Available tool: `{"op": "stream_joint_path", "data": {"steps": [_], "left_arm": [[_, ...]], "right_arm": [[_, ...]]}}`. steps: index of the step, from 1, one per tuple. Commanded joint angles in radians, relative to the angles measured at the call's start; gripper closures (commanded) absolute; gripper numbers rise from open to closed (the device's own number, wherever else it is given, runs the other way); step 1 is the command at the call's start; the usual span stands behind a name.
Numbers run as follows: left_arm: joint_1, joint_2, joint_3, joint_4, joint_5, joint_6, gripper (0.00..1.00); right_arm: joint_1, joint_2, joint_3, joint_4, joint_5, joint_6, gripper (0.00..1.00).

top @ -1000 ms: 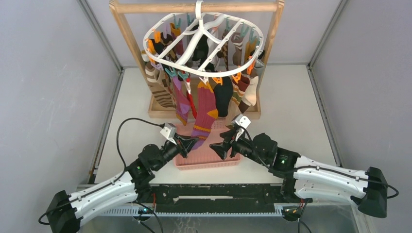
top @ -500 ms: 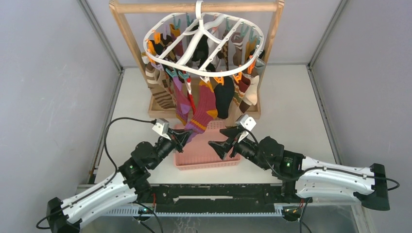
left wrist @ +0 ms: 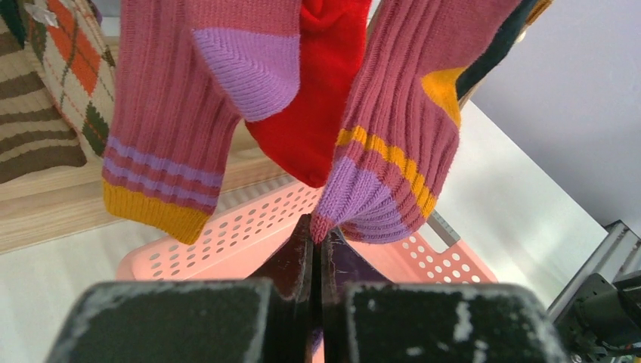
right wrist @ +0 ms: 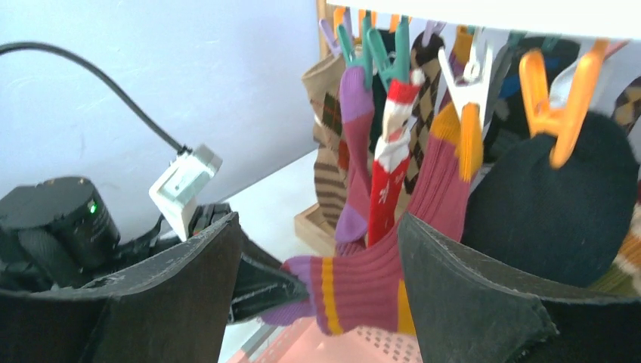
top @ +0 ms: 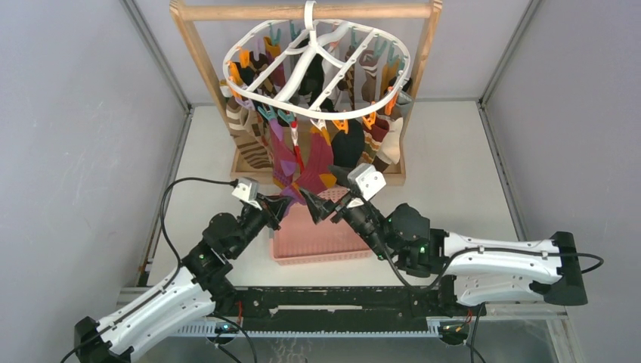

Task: Remove the socks clipped to the hanger
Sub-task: Remove the sock from the hanger.

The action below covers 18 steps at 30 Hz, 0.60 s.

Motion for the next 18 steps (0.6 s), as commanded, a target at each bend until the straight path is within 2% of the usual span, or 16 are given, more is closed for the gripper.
{"op": "stream_joint_path", "data": {"steps": [1,9,18], "left_arm": [[0.038,0.003,0.062,0.020,0.053,-0.022,1.00],[0.068,0.011,0.054,0.030,0.087,-0.030,1.00],[0.083,-0.011,0.069,0.005,0.097,-0.033,1.00]], "right_arm": [[-0.002,0.074,0.107,0.144,0.060,-0.149,0.19],[-0.044,0.194,0.255,0.155,0.070,-0.172,0.29],[-0.131,0.235,0.320,0.101,0.098,-0.084,0.34]]}}
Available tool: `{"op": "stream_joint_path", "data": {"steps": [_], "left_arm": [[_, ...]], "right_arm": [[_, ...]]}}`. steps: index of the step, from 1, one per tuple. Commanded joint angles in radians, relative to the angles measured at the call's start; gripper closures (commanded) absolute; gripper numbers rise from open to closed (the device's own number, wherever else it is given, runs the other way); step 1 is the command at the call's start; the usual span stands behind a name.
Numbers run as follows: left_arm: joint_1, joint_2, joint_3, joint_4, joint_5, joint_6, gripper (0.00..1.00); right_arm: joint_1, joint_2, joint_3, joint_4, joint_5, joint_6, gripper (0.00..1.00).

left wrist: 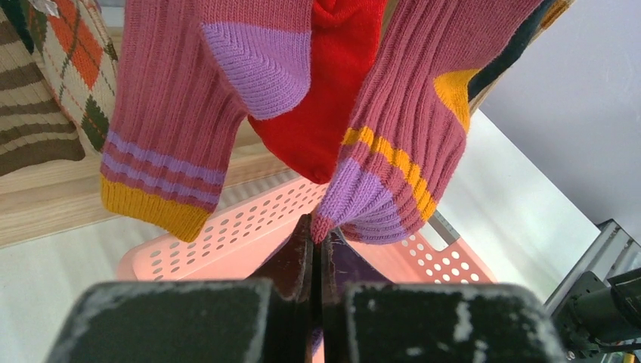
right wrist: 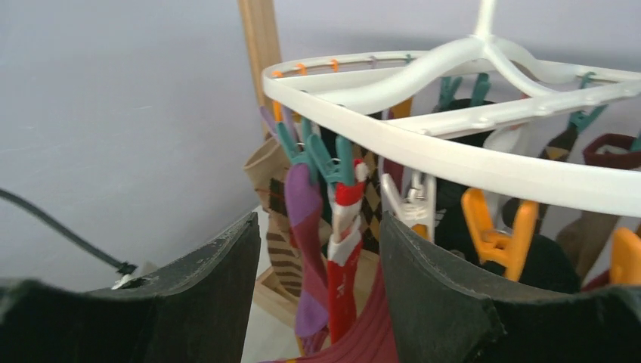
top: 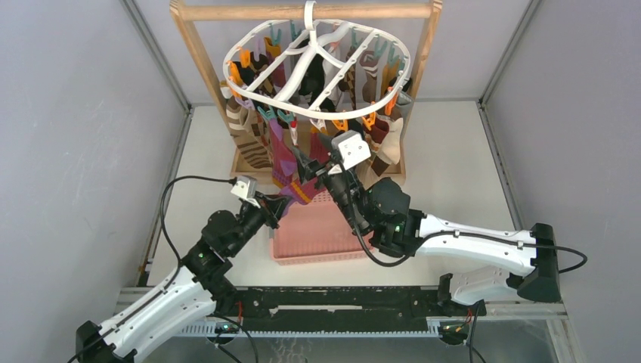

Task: Remove the socks clipped to the hanger
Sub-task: Remove the sock from the hanger.

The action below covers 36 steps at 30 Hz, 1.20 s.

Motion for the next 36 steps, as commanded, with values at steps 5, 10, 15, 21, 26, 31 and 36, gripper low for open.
{"op": "stream_joint_path", "data": {"steps": [5,10,15,21,26,31,36], "left_arm": [[0.023,-0.057,0.095,-0.032,0.022,-0.010,1.00],[0.026,-0.111,0.110,-0.065,0.054,-0.018,1.00],[0.027,-0.147,0.131,-0.096,0.068,-0.022,1.00],[0.026,-0.160,0.148,-0.108,0.087,-0.028,1.00],[0.026,-0.183,0.158,-0.120,0.092,-0.032,1.00],[0.027,-0.206,0.160,-0.135,0.088,-0.032,1.00],[0.026,-0.209,0.161,-0.140,0.087,-0.033,1.00]], "right_arm": [[-0.069,-0.014,0.061,-0.043,0.025,0.084,0.34],[-0.093,0.007,0.104,-0.085,0.011,0.099,0.34],[-0.104,0.038,0.142,-0.097,0.013,0.093,0.33],[-0.117,0.078,0.187,-0.118,0.035,0.095,0.33],[-0.134,0.091,0.196,-0.131,0.058,0.115,0.33],[-0.148,0.091,0.194,-0.148,0.075,0.130,0.33],[-0.152,0.088,0.194,-0.151,0.085,0.127,0.33]]}}
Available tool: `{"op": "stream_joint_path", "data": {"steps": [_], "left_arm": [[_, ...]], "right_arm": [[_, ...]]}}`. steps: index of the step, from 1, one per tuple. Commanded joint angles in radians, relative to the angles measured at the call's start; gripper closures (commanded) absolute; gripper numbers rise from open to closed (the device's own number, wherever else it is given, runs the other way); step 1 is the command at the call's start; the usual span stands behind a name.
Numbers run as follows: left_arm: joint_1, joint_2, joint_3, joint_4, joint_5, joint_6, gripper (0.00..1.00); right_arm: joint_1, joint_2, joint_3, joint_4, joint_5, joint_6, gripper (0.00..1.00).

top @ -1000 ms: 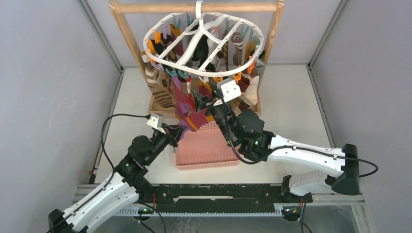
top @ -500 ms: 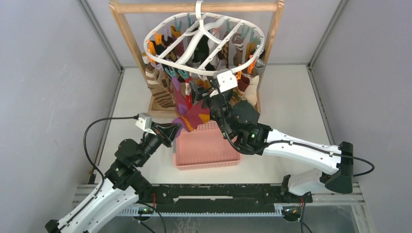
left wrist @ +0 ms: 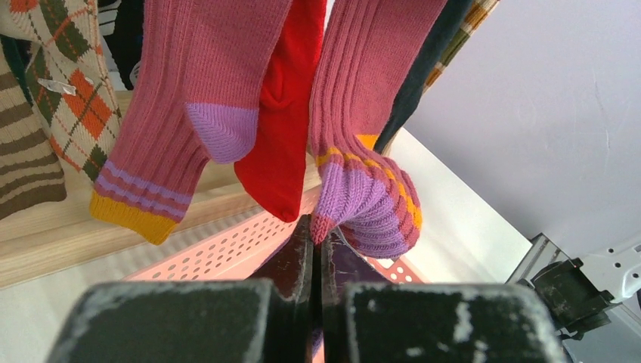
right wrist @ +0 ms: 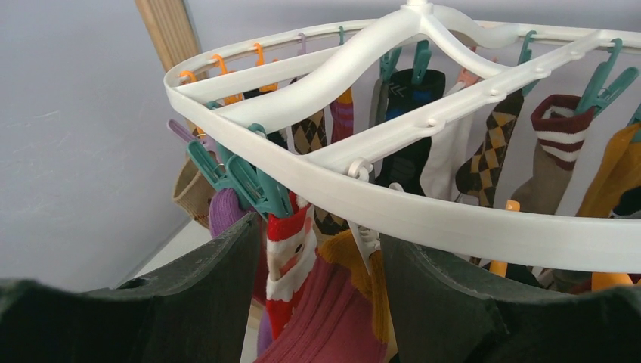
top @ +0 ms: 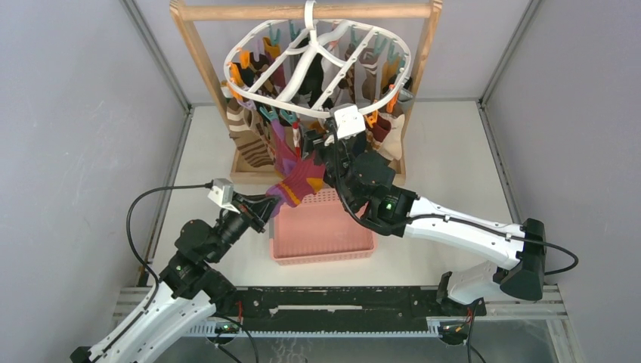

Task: Remove the socks clipped to the hanger
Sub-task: Remove the sock from the hanger.

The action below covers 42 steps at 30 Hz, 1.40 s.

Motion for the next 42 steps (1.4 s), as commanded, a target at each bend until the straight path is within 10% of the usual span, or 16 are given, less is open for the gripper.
{"op": "stream_joint_path", "data": {"steps": [1,42], "left_arm": [[0.006,-0.014,0.070,0.010,0.007,-0.012,1.00],[0.005,0.037,0.063,0.031,-0.014,-0.015,1.00]], "right_arm": [[-0.010,-0.012,0.045,0.009,0.022,0.012,0.33],[-0.238,-0.190,-0.117,-0.105,-0.269,0.271,0.33]]}}
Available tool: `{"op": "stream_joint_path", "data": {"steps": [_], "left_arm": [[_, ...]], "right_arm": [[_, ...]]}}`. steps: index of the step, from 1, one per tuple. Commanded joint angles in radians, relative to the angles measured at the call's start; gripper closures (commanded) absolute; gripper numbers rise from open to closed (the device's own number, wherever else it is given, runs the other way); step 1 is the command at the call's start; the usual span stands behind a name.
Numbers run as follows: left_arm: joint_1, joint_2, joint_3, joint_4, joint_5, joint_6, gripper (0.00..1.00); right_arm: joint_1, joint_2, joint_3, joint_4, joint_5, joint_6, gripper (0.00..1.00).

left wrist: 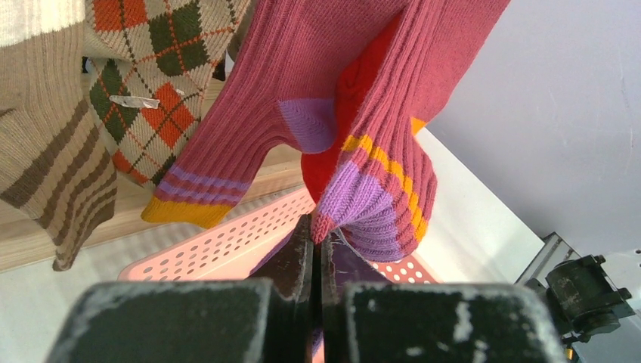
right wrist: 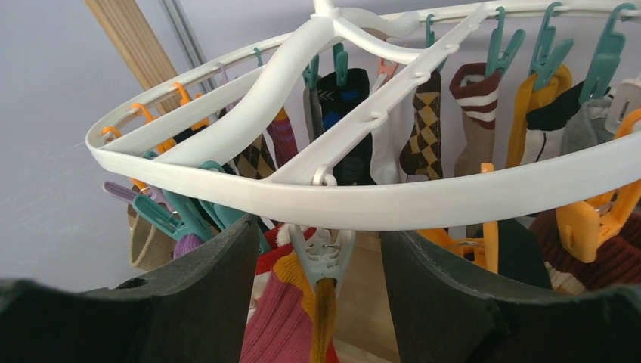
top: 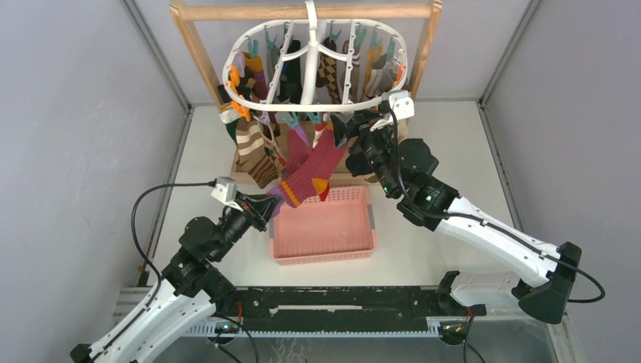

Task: Remove the socks clipped to the hanger
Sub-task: Remove the sock from the hanger.

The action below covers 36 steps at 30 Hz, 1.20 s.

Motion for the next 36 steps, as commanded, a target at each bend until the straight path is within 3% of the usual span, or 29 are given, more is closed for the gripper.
{"op": "stream_joint_path", "data": {"steps": [1,20,26,30,36], "left_arm": [[0.006,0.006,0.062,0.047,0.012,-0.007,1.00],[0.006,0.029,0.062,0.052,0.007,0.000,1.00],[0.005,0.037,0.065,0.056,0.010,0.000,1.00],[0.006,0.045,0.067,0.056,0.010,0.002,1.00],[0.005,0.060,0.068,0.061,0.012,0.002,1.00]], "right_arm": [[-0.018,0.012,0.004,0.023,-0.031,0.032,0.33],[-0.040,0.033,0.022,0.050,-0.038,0.033,0.42],[-0.035,0.041,0.032,0.047,-0.035,0.024,0.50],[-0.029,0.040,0.032,0.051,-0.025,0.009,0.60],[-0.022,0.034,0.040,0.044,-0.018,-0.007,1.00]]}}
